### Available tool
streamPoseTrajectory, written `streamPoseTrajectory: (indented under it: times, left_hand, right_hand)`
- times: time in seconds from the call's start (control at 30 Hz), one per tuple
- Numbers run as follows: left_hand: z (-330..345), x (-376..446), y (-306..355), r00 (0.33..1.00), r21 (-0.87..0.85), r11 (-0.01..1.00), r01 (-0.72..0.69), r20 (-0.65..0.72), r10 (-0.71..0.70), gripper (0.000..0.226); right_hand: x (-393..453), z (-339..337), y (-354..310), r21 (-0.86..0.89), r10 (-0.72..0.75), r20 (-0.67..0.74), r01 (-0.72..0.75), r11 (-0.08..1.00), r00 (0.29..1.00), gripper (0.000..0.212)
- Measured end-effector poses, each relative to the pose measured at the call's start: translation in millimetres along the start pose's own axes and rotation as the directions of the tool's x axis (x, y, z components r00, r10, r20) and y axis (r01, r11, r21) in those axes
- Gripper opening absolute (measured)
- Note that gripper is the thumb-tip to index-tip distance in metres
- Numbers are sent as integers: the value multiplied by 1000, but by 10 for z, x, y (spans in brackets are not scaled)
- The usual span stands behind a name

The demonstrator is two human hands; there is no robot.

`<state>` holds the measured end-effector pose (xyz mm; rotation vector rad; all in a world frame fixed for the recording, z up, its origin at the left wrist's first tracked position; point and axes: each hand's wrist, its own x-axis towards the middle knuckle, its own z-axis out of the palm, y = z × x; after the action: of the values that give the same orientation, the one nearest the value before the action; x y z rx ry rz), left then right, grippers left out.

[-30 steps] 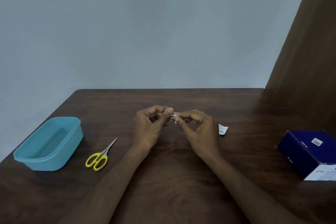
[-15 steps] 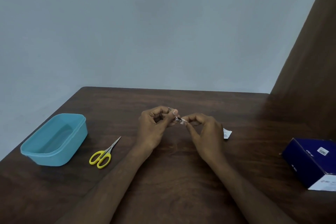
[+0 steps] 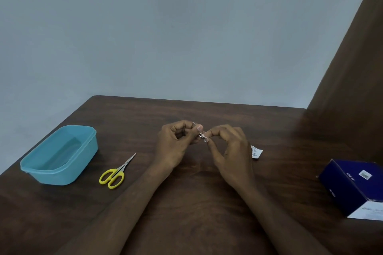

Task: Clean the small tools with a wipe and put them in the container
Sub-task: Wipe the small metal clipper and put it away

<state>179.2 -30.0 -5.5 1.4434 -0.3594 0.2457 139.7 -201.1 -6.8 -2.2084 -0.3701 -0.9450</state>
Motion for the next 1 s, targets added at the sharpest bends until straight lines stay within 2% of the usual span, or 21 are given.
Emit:
streamPoseTrajectory:
  times: [0.2,0.33,0.5,0.63,0.7,0.8,0.9,1.0]
  left_hand:
    - [-3,2,-20,1000,12,1000,2,2,-2,25]
    - [-9,0,-12,1000,3,1000,7,8,-7,22]
    - [-14,3,-10,1000,14,1000,13,10,-13,17]
    - [-15,-10,11,1000,16,1000,17,19,-17,18]
    - [-23,-15,16,1000,11,1000,21,23,-21,16]
    - [-15,-16,26,999,36,998,43,-12,-42,19]
    - [1,-5,46,990,9,995,101,-98,-100,25]
    - [-10,15,65,971,-129,977,169,-147,-188,26]
  right_hand:
    - [-10,17,12,-50,65,3,-65,997,998,10]
    - [-11,-2,-36,13,-16,-5,16,1000,1000,11]
    - [-3,23,2,-10,93,2,-93,996,996,12]
    - [-4,-22,-46,32,-15,-6,15,999,1000,10]
    - [-1,-21,-82,53,-20,-8,20,998,1000,10]
    - [36,-56,-112,139,71,-100,-56,989,992,14]
    - [44,-141,-124,166,62,-256,-19,986,965,15]
    - [28,-135,-96,95,-5,-225,27,995,974,16]
